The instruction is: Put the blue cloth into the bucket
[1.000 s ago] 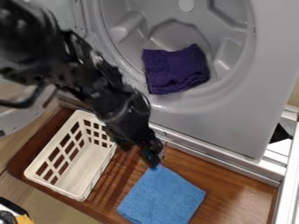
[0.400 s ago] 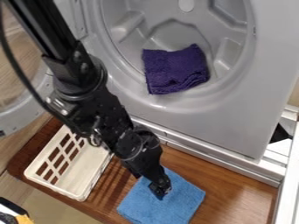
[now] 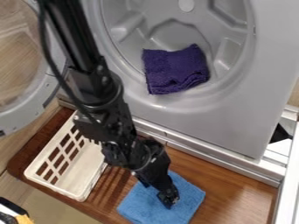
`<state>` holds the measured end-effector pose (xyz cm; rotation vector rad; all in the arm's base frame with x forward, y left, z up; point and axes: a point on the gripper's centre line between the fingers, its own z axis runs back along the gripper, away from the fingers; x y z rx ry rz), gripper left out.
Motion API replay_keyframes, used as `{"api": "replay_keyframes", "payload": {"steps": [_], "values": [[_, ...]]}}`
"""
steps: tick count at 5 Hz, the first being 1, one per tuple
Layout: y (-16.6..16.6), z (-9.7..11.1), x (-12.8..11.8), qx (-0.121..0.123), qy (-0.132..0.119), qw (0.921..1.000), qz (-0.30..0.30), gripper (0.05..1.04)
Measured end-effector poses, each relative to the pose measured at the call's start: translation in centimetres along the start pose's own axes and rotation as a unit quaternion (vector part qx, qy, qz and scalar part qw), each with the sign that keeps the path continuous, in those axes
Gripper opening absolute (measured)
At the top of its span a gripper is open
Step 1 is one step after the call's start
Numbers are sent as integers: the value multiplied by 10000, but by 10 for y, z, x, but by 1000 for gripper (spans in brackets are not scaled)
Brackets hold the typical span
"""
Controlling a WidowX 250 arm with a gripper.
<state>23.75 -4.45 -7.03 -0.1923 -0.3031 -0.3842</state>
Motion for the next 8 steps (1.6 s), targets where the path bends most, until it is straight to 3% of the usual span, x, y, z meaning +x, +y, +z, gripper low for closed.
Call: {"api": "replay_keyframes", "payload": {"steps": [1, 3, 4, 5, 6, 7, 8], "values": [[0, -6, 5, -28, 34, 10000, -88, 952], [0, -9, 5, 103, 219, 9995, -210, 375], [-3, -9, 4, 89, 257, 9994, -226, 165], [-4, -6, 3, 98, 250, 9994, -215, 66], [-5, 1, 8, 100, 189, 9995, -220, 54], [-10, 20, 21, -4, 27, 9996, -290, 54], [-8, 54, 35, 35, -163, 9995, -286, 54]]}}
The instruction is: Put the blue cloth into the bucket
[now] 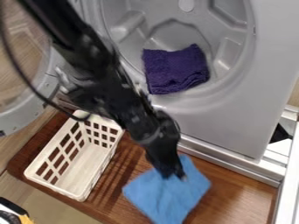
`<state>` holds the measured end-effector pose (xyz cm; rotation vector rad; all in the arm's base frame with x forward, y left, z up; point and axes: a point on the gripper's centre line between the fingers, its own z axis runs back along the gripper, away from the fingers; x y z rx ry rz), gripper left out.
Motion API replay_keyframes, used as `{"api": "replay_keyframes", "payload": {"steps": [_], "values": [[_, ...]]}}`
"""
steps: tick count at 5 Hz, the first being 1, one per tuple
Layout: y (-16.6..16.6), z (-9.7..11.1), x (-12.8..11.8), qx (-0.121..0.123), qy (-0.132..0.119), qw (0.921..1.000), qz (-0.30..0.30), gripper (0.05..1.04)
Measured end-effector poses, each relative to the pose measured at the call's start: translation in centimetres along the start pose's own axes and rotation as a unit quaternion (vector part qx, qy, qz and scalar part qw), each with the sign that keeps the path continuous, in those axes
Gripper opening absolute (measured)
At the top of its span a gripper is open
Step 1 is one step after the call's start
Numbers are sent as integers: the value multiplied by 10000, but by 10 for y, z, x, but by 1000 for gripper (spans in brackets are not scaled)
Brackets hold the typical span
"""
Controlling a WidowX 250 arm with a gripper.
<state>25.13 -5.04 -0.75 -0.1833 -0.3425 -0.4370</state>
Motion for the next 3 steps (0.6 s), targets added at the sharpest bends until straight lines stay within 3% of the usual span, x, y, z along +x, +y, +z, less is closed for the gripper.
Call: {"api": "replay_keyframes", "payload": {"steps": [1, 2, 3], "values": [[9, 32, 5, 138, -135, 9998, 47, 53], [23, 66, -4, 346, -30, 9991, 238, 53], [48, 93, -20, 642, -99, 9955, 684, 53]]}}
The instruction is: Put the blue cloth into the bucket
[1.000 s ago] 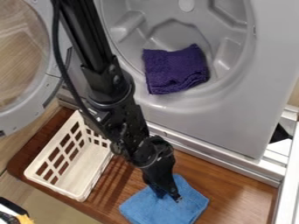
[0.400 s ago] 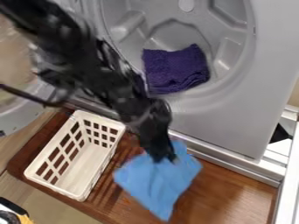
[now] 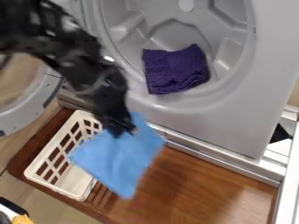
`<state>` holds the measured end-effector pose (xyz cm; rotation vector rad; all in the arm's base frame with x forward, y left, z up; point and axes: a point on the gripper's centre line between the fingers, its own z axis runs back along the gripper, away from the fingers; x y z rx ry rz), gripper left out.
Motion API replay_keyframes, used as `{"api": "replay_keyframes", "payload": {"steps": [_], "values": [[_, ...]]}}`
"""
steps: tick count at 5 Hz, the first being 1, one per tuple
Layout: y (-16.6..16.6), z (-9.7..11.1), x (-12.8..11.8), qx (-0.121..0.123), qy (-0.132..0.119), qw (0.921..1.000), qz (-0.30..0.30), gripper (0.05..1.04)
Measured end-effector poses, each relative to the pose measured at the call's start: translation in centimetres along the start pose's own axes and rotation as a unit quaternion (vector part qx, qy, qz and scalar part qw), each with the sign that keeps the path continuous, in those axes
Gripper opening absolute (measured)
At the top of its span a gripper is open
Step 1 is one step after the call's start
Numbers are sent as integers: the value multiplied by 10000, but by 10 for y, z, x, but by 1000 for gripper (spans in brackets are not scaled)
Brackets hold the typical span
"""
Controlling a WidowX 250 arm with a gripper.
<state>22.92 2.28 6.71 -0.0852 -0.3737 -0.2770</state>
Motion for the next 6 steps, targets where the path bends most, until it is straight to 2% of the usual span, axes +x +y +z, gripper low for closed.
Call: {"api": "replay_keyframes", "payload": {"steps": [1, 2, 3, 4, 5, 6], "values": [[25, 10, -14, 170, 28, 9989, 427, 53], [50, 7, -23, 297, -39, 9967, 756, 53], [62, -11, -28, 322, 30, 9952, 927, 53], [71, -31, -39, 339, -29, 9920, 1216, 53], [69, -50, -54, 349, 98, 9898, 1379, 74], [71, -57, -64, 559, 205, 9870, 1491, 223]]}}
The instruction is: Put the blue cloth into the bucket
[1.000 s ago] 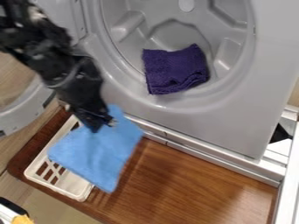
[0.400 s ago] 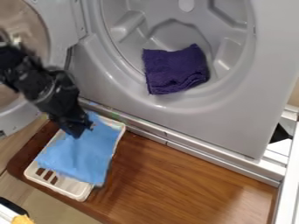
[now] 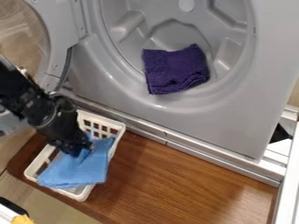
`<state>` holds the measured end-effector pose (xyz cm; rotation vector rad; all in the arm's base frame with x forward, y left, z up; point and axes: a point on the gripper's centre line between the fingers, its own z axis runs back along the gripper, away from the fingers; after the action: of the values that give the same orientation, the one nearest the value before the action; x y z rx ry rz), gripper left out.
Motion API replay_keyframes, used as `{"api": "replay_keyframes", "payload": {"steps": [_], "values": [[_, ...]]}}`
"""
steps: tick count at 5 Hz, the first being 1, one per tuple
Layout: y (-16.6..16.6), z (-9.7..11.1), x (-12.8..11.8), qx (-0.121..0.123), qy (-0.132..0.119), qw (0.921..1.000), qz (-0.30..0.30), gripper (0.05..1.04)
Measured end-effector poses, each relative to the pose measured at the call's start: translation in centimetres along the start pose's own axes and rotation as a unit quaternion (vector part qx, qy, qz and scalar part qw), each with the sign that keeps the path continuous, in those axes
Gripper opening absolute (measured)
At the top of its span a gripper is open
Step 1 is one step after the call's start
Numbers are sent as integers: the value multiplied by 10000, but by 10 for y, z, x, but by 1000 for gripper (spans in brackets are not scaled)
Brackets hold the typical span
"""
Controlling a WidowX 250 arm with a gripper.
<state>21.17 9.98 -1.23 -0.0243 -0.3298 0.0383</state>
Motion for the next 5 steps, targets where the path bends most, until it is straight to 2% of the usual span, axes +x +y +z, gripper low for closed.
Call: {"api": "replay_keyframes", "payload": {"steps": [1, 2, 3, 4, 5], "values": [[1, -1, -1, 213, 135, 9997, 13, 493], [-7, -3, 3, 240, 216, 9994, -111, 796], [-14, -3, 8, 221, 316, 9990, -243, 1002], [-17, 6, 15, 126, 374, 9988, -281, 1004], [-26, 30, 32, -348, 429, 9975, -442, 999]]}}
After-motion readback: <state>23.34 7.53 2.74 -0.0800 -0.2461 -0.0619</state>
